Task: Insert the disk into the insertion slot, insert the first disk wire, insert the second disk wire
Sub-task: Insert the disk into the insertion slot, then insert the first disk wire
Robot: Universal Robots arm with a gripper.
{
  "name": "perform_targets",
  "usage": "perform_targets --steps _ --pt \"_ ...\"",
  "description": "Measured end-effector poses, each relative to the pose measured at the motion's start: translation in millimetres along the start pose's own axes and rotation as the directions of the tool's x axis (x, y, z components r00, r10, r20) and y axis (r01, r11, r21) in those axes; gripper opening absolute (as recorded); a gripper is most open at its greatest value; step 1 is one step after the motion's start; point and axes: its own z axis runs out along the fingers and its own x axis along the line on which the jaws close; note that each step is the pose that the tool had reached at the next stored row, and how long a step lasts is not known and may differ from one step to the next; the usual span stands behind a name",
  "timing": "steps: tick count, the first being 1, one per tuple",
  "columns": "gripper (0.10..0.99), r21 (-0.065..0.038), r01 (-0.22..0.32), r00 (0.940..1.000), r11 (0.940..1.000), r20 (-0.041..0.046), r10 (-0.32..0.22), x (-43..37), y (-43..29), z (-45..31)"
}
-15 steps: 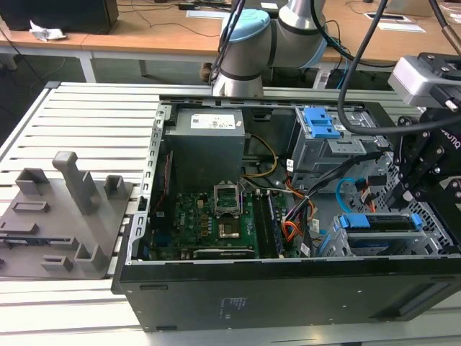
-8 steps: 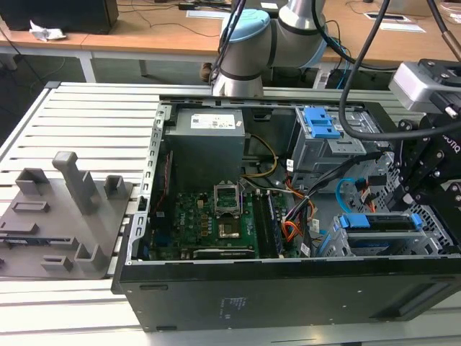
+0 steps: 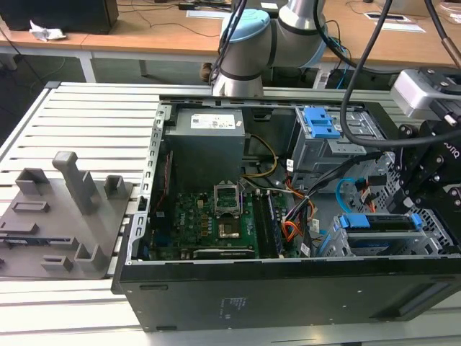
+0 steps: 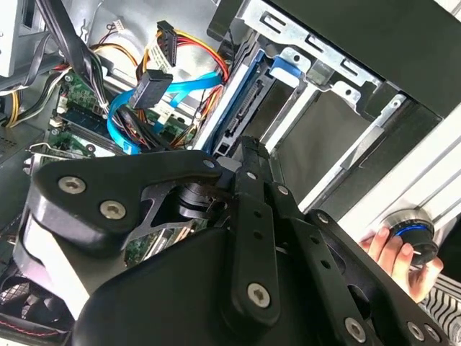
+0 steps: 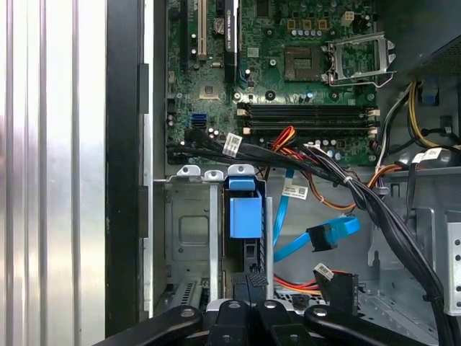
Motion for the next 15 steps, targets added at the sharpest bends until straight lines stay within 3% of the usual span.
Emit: perform_targets --steps 12,15 --pt "0.114 0.000 0.000 1.0000 1.0000 0.0002 0.000 0.0 -0.2 0.7" --pt "0.235 0.000 0.000 1.0000 1.0000 0.0002 0.000 0.0 -0.1 0.8"
